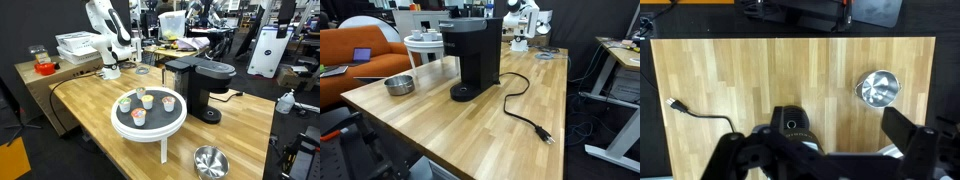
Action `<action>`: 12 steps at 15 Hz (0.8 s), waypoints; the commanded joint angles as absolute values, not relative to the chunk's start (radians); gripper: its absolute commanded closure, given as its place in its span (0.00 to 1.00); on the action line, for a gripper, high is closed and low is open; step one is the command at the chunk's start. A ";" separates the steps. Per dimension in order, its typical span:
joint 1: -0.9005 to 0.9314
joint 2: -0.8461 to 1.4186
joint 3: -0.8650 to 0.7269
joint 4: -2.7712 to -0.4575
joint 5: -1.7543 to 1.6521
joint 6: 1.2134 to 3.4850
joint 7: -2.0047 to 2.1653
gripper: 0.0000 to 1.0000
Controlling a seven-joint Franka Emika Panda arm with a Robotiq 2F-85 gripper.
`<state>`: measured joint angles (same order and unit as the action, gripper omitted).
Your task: Put the pot on the coffee maker
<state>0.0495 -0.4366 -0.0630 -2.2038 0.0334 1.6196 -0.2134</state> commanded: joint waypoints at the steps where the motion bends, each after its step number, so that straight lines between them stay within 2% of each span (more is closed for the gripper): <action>1: 0.041 -0.436 -0.056 -2.201 0.036 1.617 -0.216 0.00; 12: 0.048 -0.391 -0.033 -2.214 0.083 1.618 -0.143 0.00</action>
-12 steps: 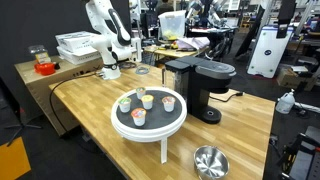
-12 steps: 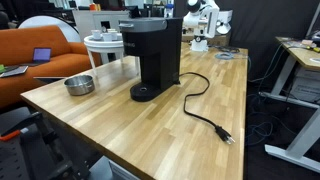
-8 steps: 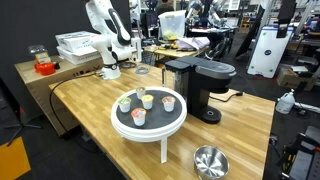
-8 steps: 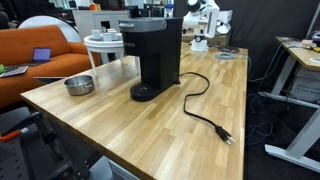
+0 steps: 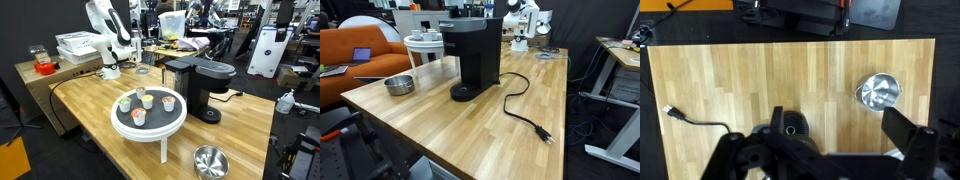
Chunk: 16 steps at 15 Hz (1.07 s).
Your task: Put the pot on the coffee maker
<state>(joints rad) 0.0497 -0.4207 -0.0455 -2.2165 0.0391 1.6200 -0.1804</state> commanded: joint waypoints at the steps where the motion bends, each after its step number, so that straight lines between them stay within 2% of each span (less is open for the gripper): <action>1: 0.055 -0.376 -0.030 -2.215 0.124 1.620 -0.134 0.00; 7: 0.082 -0.327 0.041 -2.222 0.265 1.728 -0.033 0.00; 16: 0.081 -0.312 0.026 -2.213 0.269 1.695 -0.071 0.00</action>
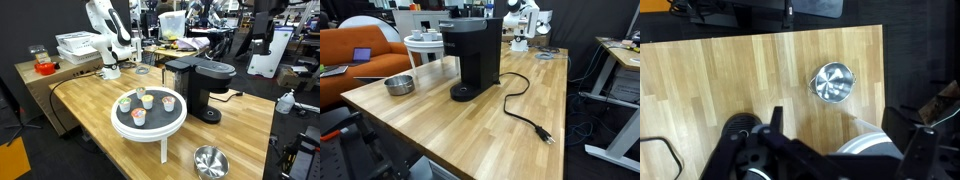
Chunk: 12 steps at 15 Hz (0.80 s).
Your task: Put the pot on the coffee maker
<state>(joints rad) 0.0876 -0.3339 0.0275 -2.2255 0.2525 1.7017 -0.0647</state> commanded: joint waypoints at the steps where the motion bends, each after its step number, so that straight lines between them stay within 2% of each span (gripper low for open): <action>1: 0.074 -0.300 0.031 -2.213 0.250 1.708 -0.049 0.00; 7: 0.050 -0.213 0.063 -2.262 0.122 1.845 0.216 0.00; 12: 0.068 -0.190 0.076 -2.260 0.147 1.839 0.209 0.00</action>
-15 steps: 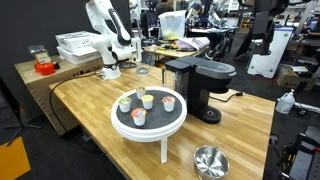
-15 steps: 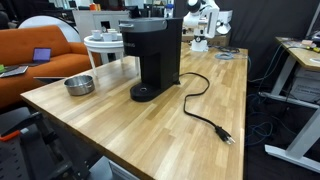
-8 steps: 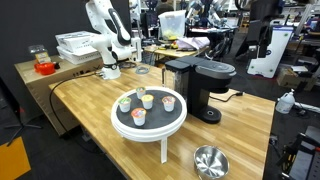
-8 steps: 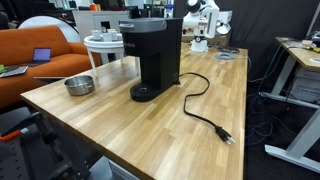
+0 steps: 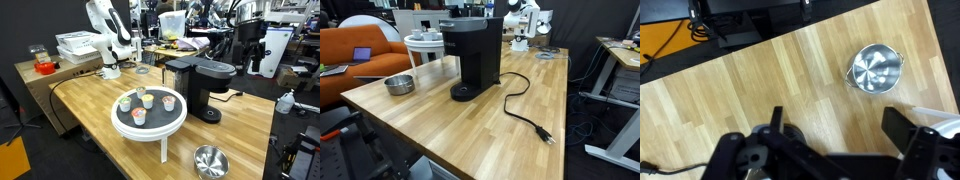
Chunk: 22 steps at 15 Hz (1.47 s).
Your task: Put the pot on the coffee maker
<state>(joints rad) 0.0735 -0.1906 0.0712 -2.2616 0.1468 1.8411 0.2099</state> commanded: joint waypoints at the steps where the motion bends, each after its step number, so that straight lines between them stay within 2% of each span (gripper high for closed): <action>1: 0.068 -0.190 0.075 -2.260 0.147 1.839 0.209 0.00; 8: 0.065 -0.187 0.069 -2.257 0.149 1.842 0.205 0.00; 13: 0.084 -0.214 0.137 -2.318 0.020 1.895 0.405 0.00; 22: 0.167 -0.196 0.222 -2.358 0.080 1.887 0.435 0.00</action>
<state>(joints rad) 0.1697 -0.1957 0.2197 -2.3596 0.0803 1.8901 0.4346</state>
